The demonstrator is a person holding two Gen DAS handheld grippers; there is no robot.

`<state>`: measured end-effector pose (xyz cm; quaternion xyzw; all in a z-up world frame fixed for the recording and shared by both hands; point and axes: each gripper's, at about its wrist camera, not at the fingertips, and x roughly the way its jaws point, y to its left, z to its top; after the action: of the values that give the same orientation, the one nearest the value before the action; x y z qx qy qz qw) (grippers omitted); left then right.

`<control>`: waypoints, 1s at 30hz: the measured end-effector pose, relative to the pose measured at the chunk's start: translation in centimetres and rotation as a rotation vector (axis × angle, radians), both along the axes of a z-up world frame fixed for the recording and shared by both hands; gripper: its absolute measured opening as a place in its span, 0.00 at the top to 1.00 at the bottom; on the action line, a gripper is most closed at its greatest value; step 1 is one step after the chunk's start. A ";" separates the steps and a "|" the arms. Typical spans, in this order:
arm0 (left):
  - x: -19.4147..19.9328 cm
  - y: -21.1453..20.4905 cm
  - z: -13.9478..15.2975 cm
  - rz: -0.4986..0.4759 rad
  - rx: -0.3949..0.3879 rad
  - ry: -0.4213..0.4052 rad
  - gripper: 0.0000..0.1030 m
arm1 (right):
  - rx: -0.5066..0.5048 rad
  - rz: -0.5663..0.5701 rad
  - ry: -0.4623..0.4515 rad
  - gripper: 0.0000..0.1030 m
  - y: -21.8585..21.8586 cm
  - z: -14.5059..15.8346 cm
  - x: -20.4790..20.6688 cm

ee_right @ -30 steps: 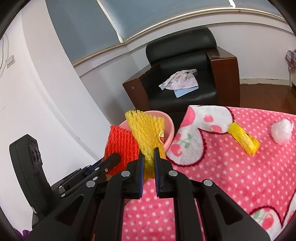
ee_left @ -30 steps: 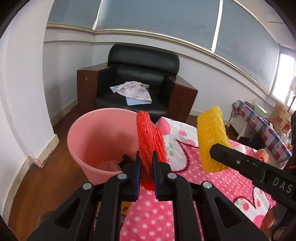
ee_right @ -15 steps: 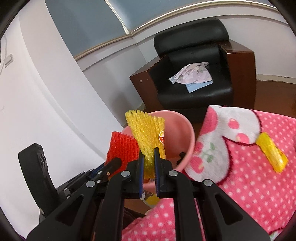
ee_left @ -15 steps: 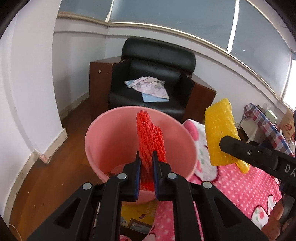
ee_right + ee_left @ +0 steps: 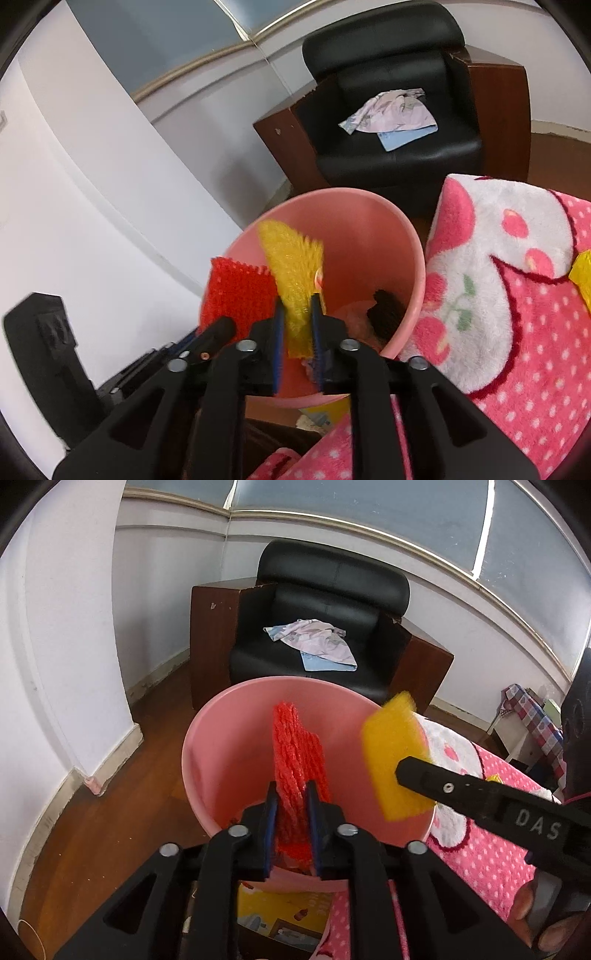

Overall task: Collect trash
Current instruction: 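Carry both foam nets over the pink bucket and open both tools to drop them, then return both tools to the table toward the yellow peel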

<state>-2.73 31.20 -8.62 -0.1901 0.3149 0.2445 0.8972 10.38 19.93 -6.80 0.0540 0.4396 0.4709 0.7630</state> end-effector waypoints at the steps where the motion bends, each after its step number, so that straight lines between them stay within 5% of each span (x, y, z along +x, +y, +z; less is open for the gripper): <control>1: 0.0 0.1 -0.1 -0.001 -0.005 -0.001 0.76 | -0.001 -0.002 -0.003 0.71 0.1 -0.1 0.0; 3: -0.1 0.4 -0.1 0.006 -0.016 -0.003 0.67 | 0.005 0.007 -0.002 0.65 0.2 -0.1 -0.1; 7: -0.5 0.4 0.2 0.009 -0.020 -0.020 0.62 | 0.000 0.010 -0.032 0.64 0.0 0.4 -0.6; 18: -2.5 -2.0 2.6 -0.005 -0.010 -0.061 0.62 | -0.005 -0.027 -0.112 0.64 -4.8 2.2 -3.2; 30: -2.3 -9.6 5.1 -0.122 0.036 -0.079 0.62 | -0.007 -0.126 -0.121 0.57 -12.9 2.9 -4.6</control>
<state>-5.06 21.56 -3.54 -0.1638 0.2858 0.1873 0.9254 5.81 7.02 -3.88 0.0503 0.3900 0.4228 0.8165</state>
